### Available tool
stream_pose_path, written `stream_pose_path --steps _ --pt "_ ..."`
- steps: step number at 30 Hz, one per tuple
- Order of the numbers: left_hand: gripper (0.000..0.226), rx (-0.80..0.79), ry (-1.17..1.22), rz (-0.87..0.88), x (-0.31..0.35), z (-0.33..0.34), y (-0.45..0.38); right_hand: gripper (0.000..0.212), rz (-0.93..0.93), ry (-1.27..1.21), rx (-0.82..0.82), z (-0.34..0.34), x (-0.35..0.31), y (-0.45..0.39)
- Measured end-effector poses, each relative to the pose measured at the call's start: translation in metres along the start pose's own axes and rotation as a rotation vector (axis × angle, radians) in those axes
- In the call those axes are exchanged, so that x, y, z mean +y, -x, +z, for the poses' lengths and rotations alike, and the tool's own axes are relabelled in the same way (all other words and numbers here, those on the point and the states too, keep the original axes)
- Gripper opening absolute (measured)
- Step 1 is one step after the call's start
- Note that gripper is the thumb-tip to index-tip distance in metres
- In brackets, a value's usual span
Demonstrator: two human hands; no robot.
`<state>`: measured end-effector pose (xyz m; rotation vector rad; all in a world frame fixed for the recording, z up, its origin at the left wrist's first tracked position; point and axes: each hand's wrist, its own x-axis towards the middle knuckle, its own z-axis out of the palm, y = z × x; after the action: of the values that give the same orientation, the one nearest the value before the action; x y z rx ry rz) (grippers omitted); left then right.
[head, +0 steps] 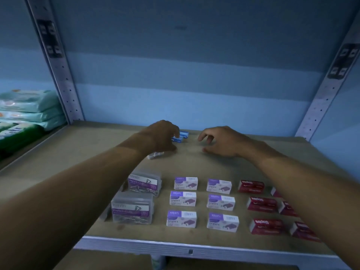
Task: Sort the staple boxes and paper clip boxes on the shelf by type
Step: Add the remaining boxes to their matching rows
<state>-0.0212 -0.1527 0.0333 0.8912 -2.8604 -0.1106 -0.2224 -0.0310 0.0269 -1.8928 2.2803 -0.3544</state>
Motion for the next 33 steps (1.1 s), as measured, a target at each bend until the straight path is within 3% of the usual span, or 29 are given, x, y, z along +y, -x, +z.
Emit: stream_pose_path --steps 16,33 --pt "0.040 -0.025 0.020 0.013 -0.033 0.015 -0.060 0.039 0.005 0.051 0.030 0.021 -0.003 -0.087" --pt "0.025 -0.101 -0.079 0.120 -0.029 0.008 -0.057 0.029 0.155 0.125 0.119 0.027 -0.021 -0.080"
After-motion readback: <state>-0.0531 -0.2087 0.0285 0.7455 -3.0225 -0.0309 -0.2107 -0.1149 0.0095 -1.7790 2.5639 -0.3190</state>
